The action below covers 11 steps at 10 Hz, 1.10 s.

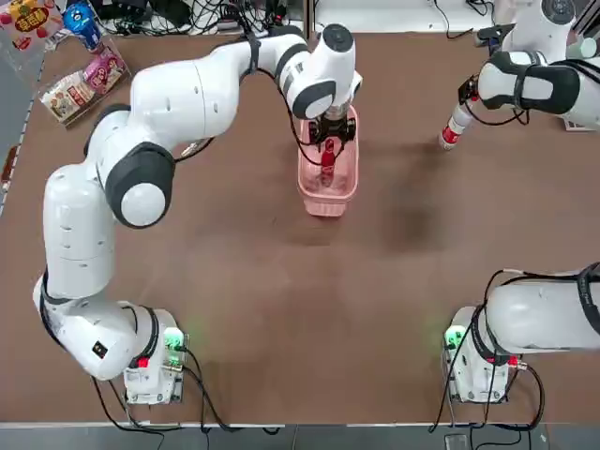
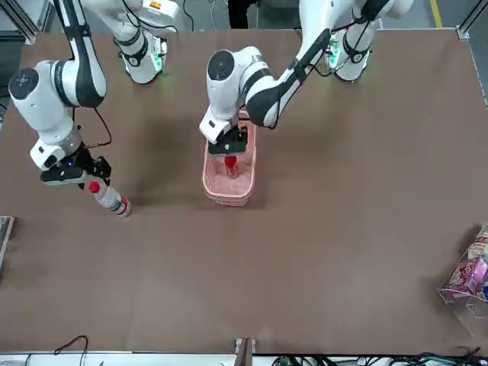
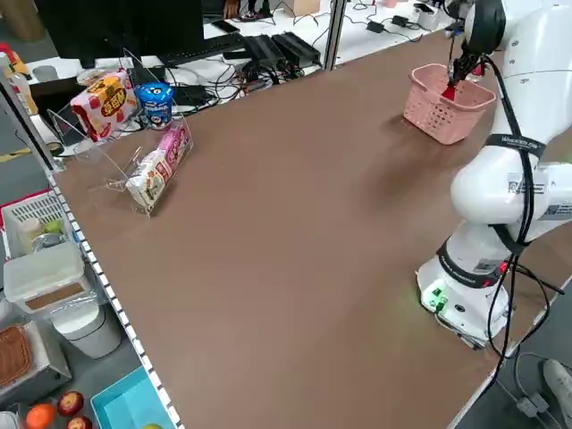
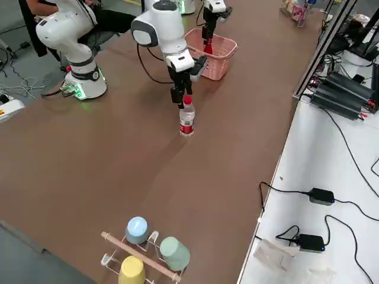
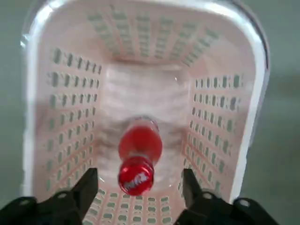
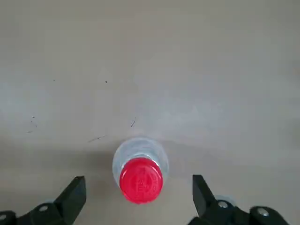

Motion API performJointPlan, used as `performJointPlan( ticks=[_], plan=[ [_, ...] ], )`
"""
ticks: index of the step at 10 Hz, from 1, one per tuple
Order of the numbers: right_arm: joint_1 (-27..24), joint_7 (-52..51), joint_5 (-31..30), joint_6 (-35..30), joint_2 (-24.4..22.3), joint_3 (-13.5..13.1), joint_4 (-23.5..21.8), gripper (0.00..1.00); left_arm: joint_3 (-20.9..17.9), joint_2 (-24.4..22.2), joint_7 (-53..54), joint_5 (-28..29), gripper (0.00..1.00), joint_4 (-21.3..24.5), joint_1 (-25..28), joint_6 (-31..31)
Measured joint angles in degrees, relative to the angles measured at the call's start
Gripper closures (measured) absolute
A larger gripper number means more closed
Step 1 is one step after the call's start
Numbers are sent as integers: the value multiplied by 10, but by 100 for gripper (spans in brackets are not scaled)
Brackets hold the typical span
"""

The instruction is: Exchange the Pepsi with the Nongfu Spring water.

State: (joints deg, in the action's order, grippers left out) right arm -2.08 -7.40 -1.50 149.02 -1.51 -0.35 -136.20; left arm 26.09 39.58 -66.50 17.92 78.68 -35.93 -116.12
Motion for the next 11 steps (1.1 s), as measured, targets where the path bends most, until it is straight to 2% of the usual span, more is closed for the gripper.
performJointPlan(
  ticks=[1,3,4,6,7,8,10,11],
  plan=[
    [0,0,0,3,5,0,-1,0,0,3,0,0,22,0,-3,0],
    [0,-1,0,4,7,1,-1,1,-1,4,1,0,32,0,4,0],
    [0,-2,0,4,7,1,-1,3,-2,4,2,1,33,0,8,0],
    [0,-9,0,3,7,1,-1,17,-2,4,2,2,33,-1,15,0],
    [0,-12,0,3,7,1,-1,32,-2,6,3,2,35,-1,16,0],
    [0,-13,0,3,7,1,-1,39,-2,8,9,2,37,0,16,0],
    [0,-16,0,3,7,1,0,54,-2,9,21,2,49,-1,15,0],
    [-1,-16,0,4,7,0,0,60,-1,9,21,2,49,0,13,0]
  ],
)
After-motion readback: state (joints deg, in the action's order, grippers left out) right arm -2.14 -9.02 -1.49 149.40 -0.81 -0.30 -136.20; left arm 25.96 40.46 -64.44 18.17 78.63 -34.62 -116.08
